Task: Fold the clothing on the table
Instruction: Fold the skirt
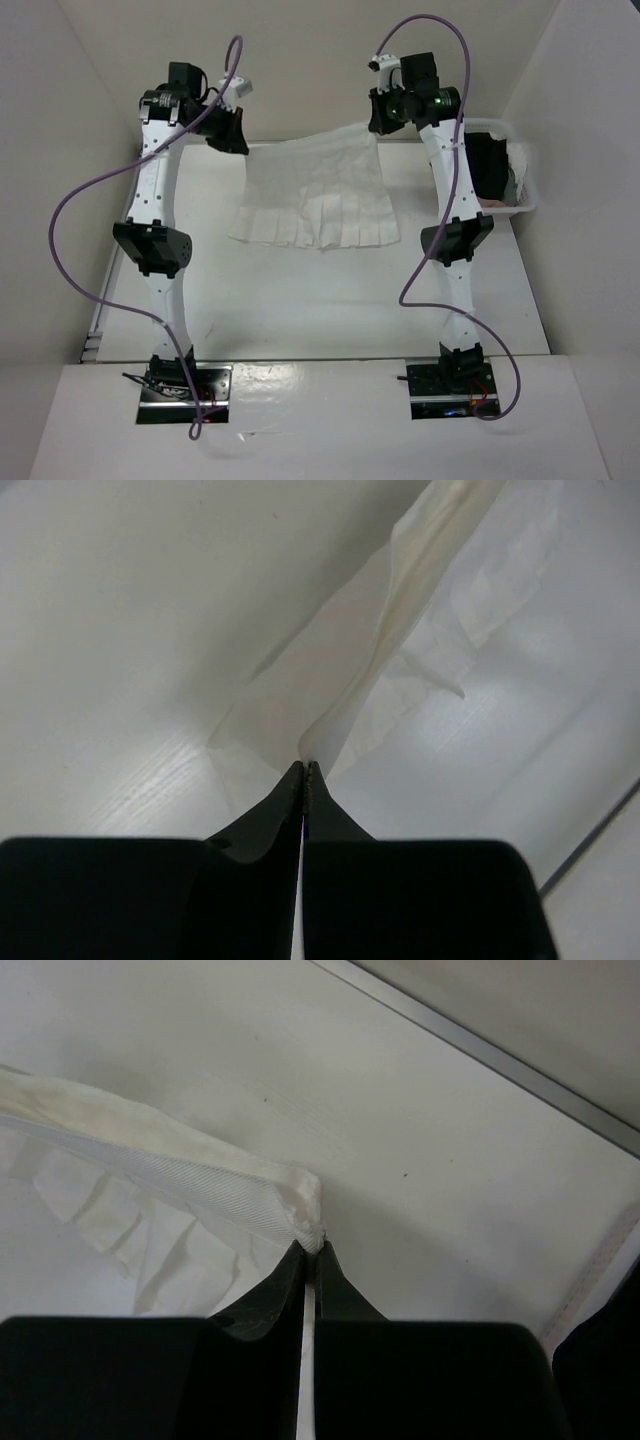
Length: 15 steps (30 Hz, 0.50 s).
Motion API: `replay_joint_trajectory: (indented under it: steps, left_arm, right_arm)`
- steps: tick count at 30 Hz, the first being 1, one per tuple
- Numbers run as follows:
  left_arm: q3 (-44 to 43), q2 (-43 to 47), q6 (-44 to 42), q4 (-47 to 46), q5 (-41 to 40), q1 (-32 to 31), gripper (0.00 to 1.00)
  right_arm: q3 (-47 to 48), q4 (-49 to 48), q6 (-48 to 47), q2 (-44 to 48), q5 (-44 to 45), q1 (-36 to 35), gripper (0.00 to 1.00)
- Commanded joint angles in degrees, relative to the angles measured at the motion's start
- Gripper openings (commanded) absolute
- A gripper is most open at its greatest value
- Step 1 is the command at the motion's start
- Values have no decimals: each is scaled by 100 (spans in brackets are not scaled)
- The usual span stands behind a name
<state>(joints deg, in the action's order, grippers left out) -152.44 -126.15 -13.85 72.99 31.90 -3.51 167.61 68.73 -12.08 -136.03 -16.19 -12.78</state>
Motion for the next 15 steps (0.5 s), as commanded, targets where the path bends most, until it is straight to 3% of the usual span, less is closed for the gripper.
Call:
replay_joint_trajectory:
  steps: [1,3,5,7,9,11,15]
  left_arm:
    - [608,379,-452,128,159,-158,0]
    - [1030,564,-452,-12,-60,-264,0]
    - [2083,1055,-452,-336,-253,-448,0]
    - [3501,1816,-357,-1474,-806,-711,0]
    - [4298,2338,-268,-1997,-1402,-879,0]
    - [4783,2866,-206,-2358,-1555,-932,0]
    - [5303,3096,-145,-2412,-1617,-932,0]
  right_arm:
    - [-210,342,-163,445,10,-23,0]
    - [-289,421,-233,506,80,-189,0]
    - [-422,527,-234,559,133,-269,0]
    - [-571,527,-234,621,238,-340,0]
    - [-624,527,-234,770,239,-401,0]
    - [-624,527,-234,910,431,-471,0]
    - [-956,457,-295,1314,739,-682,0]
